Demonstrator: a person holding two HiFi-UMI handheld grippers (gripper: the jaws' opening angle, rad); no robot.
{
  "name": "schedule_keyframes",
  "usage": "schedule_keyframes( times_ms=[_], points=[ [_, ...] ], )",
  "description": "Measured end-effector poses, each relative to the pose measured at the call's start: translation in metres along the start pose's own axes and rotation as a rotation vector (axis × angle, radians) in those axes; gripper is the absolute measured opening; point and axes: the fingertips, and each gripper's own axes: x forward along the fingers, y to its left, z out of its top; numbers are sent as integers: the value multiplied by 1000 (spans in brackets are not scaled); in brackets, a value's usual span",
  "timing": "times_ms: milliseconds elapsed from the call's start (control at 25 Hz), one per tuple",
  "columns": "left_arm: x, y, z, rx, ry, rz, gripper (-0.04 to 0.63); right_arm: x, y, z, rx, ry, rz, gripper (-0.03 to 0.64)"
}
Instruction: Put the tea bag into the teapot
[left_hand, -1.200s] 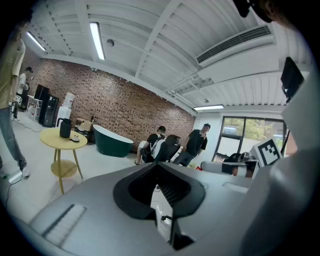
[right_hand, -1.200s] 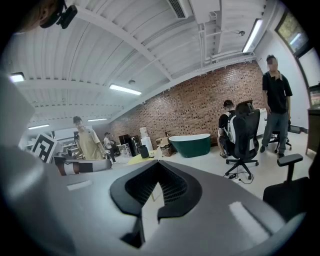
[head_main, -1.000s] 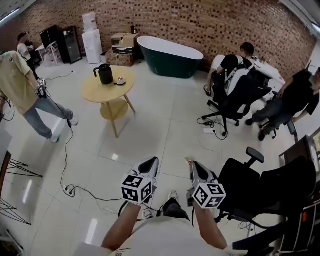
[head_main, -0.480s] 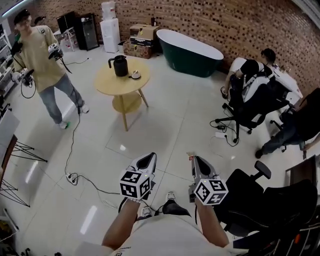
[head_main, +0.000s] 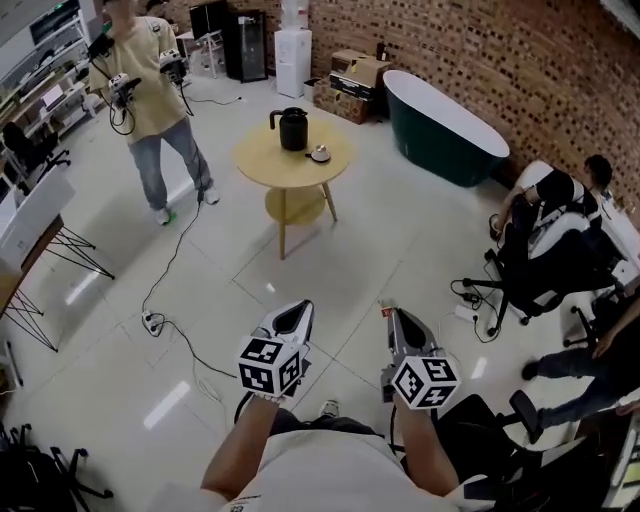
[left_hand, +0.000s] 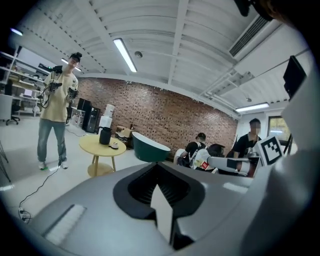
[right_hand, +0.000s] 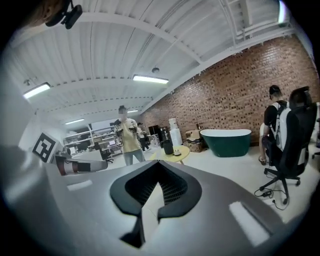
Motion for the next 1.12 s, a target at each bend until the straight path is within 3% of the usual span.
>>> schedule_keyframes(
  times_ms=[200, 560, 1120],
  points=[
    [-1, -1, -10, -29, -2, 83, 12, 13, -8, 0, -18, 36, 83, 2],
    [15, 11, -10, -38, 1, 141, 12, 40, -19, 2, -20, 59, 136, 2],
    [105, 48, 13, -18, 48, 14, 12, 99, -45, 16, 5, 39, 22, 2]
  ],
)
